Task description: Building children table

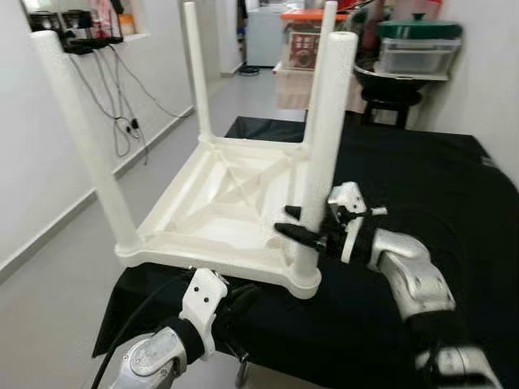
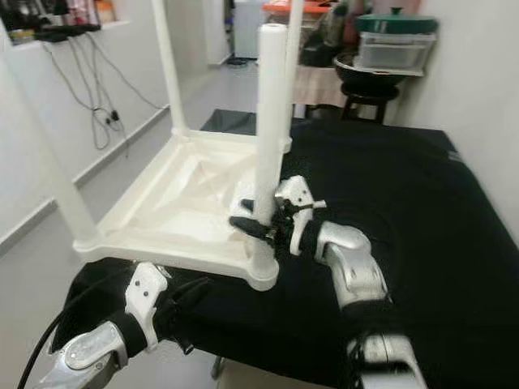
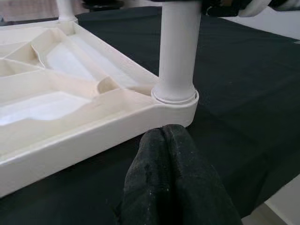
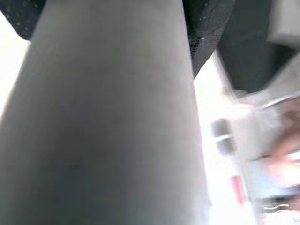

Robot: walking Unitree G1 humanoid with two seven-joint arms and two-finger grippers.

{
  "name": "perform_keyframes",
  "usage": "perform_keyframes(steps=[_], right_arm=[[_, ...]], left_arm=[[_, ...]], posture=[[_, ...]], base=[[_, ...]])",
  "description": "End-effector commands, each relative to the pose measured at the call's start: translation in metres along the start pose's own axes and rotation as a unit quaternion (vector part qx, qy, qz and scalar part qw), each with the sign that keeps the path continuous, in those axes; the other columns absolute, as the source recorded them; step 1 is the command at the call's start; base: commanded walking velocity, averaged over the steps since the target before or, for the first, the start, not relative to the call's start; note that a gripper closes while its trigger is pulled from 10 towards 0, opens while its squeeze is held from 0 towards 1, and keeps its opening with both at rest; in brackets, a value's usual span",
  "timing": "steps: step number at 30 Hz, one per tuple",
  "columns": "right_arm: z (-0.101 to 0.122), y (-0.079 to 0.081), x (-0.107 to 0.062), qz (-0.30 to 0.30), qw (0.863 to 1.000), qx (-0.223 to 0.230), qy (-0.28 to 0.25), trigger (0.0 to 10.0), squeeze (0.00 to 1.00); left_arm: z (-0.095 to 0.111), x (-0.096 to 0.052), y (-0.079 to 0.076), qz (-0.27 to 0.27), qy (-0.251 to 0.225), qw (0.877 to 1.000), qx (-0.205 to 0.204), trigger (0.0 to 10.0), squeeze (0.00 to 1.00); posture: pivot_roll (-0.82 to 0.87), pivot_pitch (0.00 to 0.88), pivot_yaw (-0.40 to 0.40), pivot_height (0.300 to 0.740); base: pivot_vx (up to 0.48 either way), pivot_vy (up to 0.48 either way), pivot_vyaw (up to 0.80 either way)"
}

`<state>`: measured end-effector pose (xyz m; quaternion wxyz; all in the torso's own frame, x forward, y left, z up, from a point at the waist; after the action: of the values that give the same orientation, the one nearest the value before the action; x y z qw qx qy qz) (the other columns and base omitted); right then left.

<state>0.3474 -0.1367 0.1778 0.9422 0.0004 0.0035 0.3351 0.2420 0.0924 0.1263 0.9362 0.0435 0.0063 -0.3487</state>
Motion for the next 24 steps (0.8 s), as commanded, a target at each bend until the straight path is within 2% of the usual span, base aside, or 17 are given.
perform_keyframes(steps=[1,2,3,4,5,6,7,8,13,17,18,19,20,22,23,24], right_arm=[[-0.008,-0.027,-0.025,-0.252,0.967,0.011,0.029,0.0,0.00],[-0.008,-0.027,-0.025,-0.252,0.967,0.011,0.029,0.0,0.00],[-0.023,-0.006,-0.039,-0.316,0.948,0.019,0.046,0.0,0.00],[-0.034,0.010,-0.043,-0.324,0.943,0.028,0.064,0.0,0.00],[-0.034,0.010,-0.043,-0.324,0.943,0.028,0.064,0.0,0.00],[-0.035,0.017,-0.041,-0.307,0.949,0.014,0.065,0.0,0.00],[-0.035,0.017,-0.041,-0.307,0.949,0.014,0.065,0.0,0.00],[-0.036,0.022,-0.033,-0.273,0.960,0.008,0.064,0.0,0.00],[-0.036,0.025,-0.027,-0.259,0.964,0.000,0.063,0.0,0.00],[-0.037,0.034,-0.023,-0.238,0.968,0.003,0.075,0.0,0.00],[-0.037,0.042,-0.019,-0.216,0.973,0.016,0.074,10.0,0.00],[-0.037,0.042,-0.019,-0.216,0.973,0.016,0.074,10.0,0.00],[-0.032,0.052,-0.010,-0.156,0.986,0.026,0.061,10.0,1.00],[-0.032,0.052,-0.010,-0.156,0.986,0.026,0.061,10.0,1.00],[-0.026,0.064,-0.002,-0.081,0.995,0.037,0.045,10.0,1.00],[-0.026,0.064,-0.002,-0.081,0.995,0.037,0.045,10.0,1.00]], left_arm=[[0.000,-0.002,-0.001,-0.002,0.000,1.000,-0.004,10.0,0.00],[0.000,-0.002,-0.001,-0.002,0.000,1.000,-0.004,10.0,0.00],[0.000,-0.002,0.000,-0.003,0.000,1.000,-0.003,10.0,0.00],[0.000,-0.002,0.002,-0.003,0.001,1.000,-0.003,10.0,0.00],[0.000,-0.002,0.002,-0.003,0.001,1.000,-0.003,10.0,0.00],[-0.001,-0.001,0.003,-0.005,0.002,1.000,-0.004,10.0,0.00],[-0.001,-0.001,0.003,-0.005,0.002,1.000,-0.004,10.0,0.00],[-0.002,0.000,0.003,-0.009,0.003,1.000,-0.002,10.0,0.00],[-0.002,0.001,0.004,-0.009,0.004,1.000,-0.002,10.0,0.00],[-0.003,0.001,0.005,0.001,0.003,1.000,-0.001,10.0,0.00],[-0.003,0.001,0.006,-0.001,0.004,1.000,0.000,10.0,0.00],[-0.003,0.001,0.006,-0.001,0.004,1.000,0.000,10.0,0.00],[-0.003,0.001,0.005,-0.003,0.005,1.000,0.000,10.0,0.00],[-0.003,0.001,0.005,-0.003,0.005,1.000,0.000,10.0,0.00],[-0.004,0.002,0.005,-0.006,0.006,1.000,0.001,10.0,0.00],[-0.004,0.002,0.005,-0.006,0.006,1.000,0.001,10.0,0.00]], posture=[[-0.03,0.000,-0.038,0.740],[-0.03,0.000,-0.038,0.740],[-0.03,0.000,-0.027,0.740],[-0.06,0.000,-0.004,0.740],[-0.06,0.000,-0.004,0.740],[-0.03,0.000,-0.023,0.740],[-0.03,0.000,-0.023,0.740],[-0.04,0.000,-0.026,0.740],[-0.04,0.000,-0.023,0.740],[-0.04,0.000,-0.018,0.740],[-0.03,0.000,-0.015,0.740],[-0.03,0.000,-0.015,0.740],[-0.03,0.000,-0.017,0.740],[-0.03,0.000,-0.017,0.740],[-0.03,0.000,-0.020,0.740],[-0.03,0.000,-0.020,0.740]], base=[[0.000,0.000,0.00],[0.000,0.000,0.00],[0.000,0.000,0.00],[0.000,0.000,0.00],[0.000,0.000,0.00],[0.000,0.000,0.00],[0.000,0.000,0.00],[0.000,0.000,0.00],[0.000,0.000,0.00],[0.000,0.000,0.00],[0.000,0.000,0.00],[0.000,0.000,0.00],[0.000,0.000,0.00],[0.000,0.000,0.00],[0.000,0.000,0.00],[0.000,0.000,0.00]])
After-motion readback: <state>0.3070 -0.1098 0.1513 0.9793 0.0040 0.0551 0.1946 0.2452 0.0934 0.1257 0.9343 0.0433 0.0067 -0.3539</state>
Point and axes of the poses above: a point about 5 cm out from each wrist's last joint towards the gripper, its own x axis pointing out of the wrist towards the gripper, its own z axis along the axis of the wrist's last joint, y = z × x, the point moved 2 cm from there along x, pointing out of the wrist towards the gripper, and after that the axes turned 3 degrees about x, right-handed, at the moved point
